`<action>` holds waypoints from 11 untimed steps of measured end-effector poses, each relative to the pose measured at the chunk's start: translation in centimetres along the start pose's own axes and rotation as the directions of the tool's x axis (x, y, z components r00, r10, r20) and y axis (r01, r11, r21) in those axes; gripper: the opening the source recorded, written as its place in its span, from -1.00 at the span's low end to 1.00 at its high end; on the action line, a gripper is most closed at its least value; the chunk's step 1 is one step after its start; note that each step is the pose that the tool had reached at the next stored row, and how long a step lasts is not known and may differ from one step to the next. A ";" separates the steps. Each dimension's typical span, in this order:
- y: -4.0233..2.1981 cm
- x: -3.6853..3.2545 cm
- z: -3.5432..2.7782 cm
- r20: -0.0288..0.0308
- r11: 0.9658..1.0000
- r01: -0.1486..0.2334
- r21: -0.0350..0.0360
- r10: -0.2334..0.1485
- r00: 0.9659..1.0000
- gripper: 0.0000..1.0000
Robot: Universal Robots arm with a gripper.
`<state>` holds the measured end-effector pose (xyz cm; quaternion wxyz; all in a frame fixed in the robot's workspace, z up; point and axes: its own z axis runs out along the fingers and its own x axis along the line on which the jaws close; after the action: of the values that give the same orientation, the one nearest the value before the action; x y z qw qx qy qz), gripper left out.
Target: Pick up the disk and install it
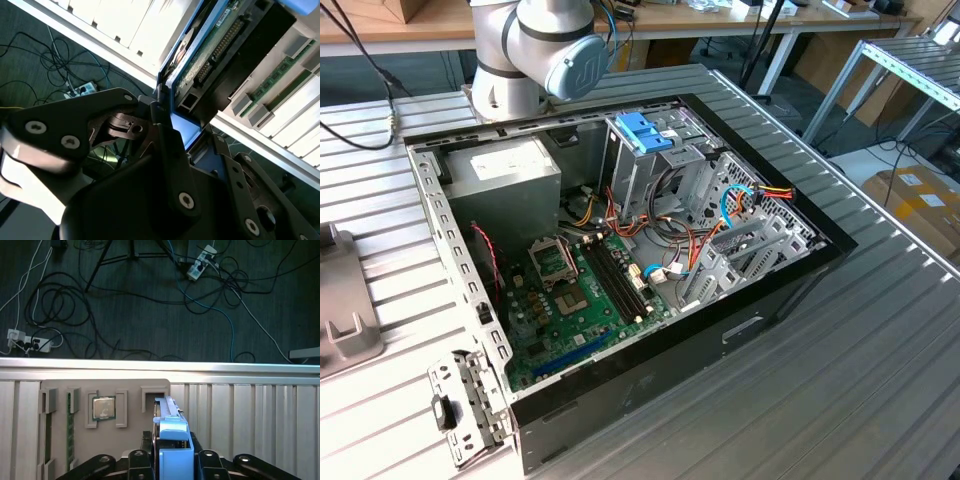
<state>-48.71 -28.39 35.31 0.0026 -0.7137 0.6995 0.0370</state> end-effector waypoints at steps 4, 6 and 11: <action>0.01 -0.02 -0.32 0.004 1.000 0.000 0.000 0.000 1.000 -0.26; 0.02 -0.03 -0.51 0.006 1.000 0.000 0.000 0.000 1.000 -0.26; 0.04 -0.03 -0.77 0.011 1.000 0.001 0.000 -0.001 1.000 -0.26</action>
<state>-48.70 -28.40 36.08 0.0064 -0.7137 0.6993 0.0407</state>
